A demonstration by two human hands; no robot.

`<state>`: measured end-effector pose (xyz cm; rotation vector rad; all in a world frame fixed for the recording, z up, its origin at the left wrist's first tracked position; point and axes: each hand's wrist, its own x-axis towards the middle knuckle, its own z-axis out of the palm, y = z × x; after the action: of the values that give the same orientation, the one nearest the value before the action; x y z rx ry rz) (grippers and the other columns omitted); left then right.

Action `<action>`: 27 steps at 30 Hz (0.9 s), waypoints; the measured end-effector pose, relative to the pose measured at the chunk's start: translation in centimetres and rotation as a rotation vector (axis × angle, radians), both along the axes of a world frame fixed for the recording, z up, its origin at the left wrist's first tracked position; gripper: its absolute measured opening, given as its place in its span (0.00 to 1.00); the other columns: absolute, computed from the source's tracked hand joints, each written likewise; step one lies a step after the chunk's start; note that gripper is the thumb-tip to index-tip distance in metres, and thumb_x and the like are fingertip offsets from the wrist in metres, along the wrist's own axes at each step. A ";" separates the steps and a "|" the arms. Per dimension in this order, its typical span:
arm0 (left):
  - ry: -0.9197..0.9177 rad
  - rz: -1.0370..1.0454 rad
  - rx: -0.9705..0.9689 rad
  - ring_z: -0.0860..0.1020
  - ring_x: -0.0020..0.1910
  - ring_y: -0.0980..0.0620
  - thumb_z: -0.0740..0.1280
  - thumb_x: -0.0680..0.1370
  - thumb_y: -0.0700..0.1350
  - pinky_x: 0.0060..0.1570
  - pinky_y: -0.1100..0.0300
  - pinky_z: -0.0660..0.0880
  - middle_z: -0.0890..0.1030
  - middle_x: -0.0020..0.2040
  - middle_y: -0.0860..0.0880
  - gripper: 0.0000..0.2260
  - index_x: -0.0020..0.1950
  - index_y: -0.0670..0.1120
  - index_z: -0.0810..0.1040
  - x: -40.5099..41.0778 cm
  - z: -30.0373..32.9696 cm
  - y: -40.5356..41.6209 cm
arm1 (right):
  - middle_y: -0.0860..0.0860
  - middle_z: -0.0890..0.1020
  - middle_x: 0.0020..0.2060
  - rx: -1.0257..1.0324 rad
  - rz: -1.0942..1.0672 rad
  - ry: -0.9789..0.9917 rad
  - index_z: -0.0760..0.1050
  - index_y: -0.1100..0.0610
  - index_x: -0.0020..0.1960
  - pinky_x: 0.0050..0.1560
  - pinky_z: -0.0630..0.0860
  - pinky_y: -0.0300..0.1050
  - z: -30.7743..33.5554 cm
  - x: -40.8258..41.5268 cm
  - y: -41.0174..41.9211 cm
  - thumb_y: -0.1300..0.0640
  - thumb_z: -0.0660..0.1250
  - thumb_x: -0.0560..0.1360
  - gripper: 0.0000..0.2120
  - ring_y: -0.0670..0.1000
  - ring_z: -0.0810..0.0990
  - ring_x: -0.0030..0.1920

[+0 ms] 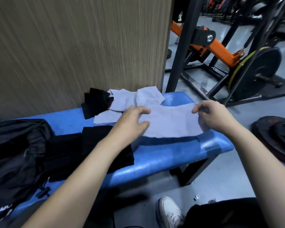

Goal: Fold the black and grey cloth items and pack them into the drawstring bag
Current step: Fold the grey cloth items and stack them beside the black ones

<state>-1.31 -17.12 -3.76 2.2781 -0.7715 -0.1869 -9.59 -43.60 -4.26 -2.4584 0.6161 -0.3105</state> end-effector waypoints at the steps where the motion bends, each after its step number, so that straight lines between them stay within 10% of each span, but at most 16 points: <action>1: 0.001 -0.020 0.046 0.73 0.67 0.53 0.68 0.78 0.44 0.61 0.70 0.62 0.75 0.65 0.50 0.18 0.68 0.50 0.76 -0.6 -0.7 -0.7 | 0.57 0.86 0.42 -0.011 -0.014 0.048 0.79 0.53 0.44 0.39 0.78 0.43 -0.4 -0.3 -0.6 0.68 0.58 0.75 0.15 0.57 0.84 0.42; 8: 0.149 -0.020 0.266 0.69 0.71 0.47 0.68 0.78 0.47 0.65 0.60 0.64 0.67 0.70 0.46 0.25 0.74 0.47 0.68 -2.7 -4.0 -3.7 | 0.53 0.82 0.44 -0.062 0.011 0.281 0.78 0.53 0.45 0.44 0.74 0.46 -1.3 -0.7 -1.9 0.64 0.64 0.72 0.08 0.56 0.79 0.46; 17: 0.250 0.011 0.151 0.80 0.53 0.47 0.65 0.80 0.46 0.62 0.55 0.72 0.72 0.69 0.50 0.19 0.70 0.50 0.69 -3.0 -4.3 -3.9 | 0.43 0.78 0.44 0.238 0.214 -0.073 0.79 0.52 0.54 0.33 0.67 0.28 0.1 -1.0 1.7 0.70 0.64 0.71 0.17 0.36 0.74 0.35; 21: 0.273 0.046 0.096 0.76 0.64 0.46 0.62 0.81 0.44 0.65 0.56 0.70 0.72 0.72 0.49 0.21 0.74 0.51 0.66 -3.0 -4.1 -3.8 | 0.47 0.80 0.58 0.312 0.319 -0.083 0.78 0.50 0.58 0.52 0.73 0.40 -0.3 -0.3 4.6 0.69 0.65 0.72 0.20 0.47 0.77 0.54; 27: 0.369 0.081 0.042 0.72 0.70 0.46 0.59 0.82 0.47 0.69 0.51 0.68 0.71 0.74 0.49 0.24 0.79 0.56 0.59 -2.9 -4.0 -3.6 | 0.49 0.78 0.58 0.403 0.434 0.023 0.72 0.40 0.68 0.51 0.78 0.40 -0.3 0.2 7.9 0.61 0.69 0.76 0.25 0.49 0.80 0.50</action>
<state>-4.19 -20.71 -7.80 2.2188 -0.4852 -0.5714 -9.41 -35.74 -4.58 -2.1313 0.1221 0.0175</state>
